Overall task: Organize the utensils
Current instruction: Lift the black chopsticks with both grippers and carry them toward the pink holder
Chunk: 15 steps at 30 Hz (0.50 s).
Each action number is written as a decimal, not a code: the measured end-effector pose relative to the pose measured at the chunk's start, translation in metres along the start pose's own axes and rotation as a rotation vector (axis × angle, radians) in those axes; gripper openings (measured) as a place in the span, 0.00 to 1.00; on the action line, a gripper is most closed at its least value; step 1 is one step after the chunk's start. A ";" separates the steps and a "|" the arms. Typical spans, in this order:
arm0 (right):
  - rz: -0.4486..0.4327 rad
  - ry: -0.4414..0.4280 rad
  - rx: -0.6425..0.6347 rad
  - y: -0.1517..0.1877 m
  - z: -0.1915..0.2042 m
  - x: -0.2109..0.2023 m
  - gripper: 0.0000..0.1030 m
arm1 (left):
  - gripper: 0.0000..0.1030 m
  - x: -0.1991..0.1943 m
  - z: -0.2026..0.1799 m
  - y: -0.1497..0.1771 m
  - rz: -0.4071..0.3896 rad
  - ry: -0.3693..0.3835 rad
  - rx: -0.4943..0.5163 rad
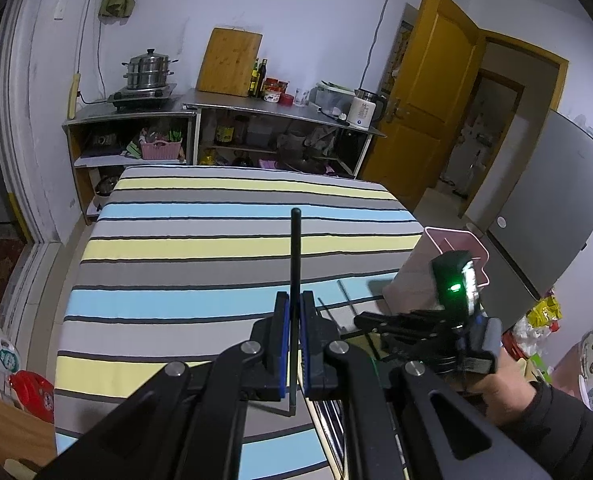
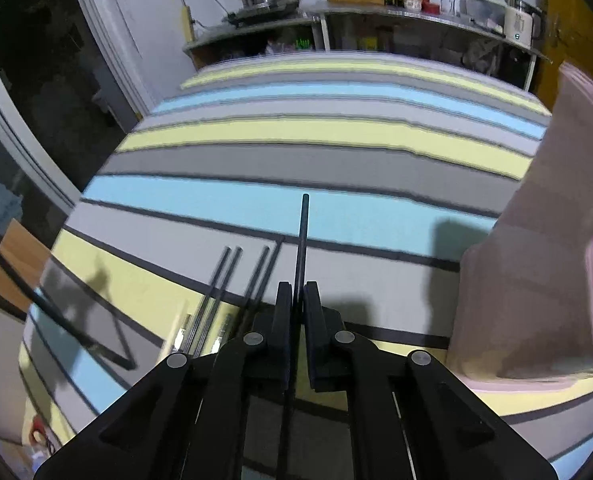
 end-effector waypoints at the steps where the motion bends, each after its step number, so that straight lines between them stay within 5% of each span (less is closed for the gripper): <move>1: -0.018 -0.009 0.002 -0.002 0.001 -0.009 0.06 | 0.05 -0.001 0.001 -0.001 -0.002 0.001 0.002; 15: -0.236 -0.096 0.026 -0.014 0.011 -0.126 0.06 | 0.05 -0.018 -0.027 -0.020 -0.050 0.026 0.055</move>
Point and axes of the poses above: each gripper's, at about its wrist camera, not at the fingertips, and x roughly the way its jaws point, z to its left, y to its underside, the point moved 9 cm from there along x, roughly the way its jaws point, and after that the axes turned 11 degrees about x, right-handed, at the moved point
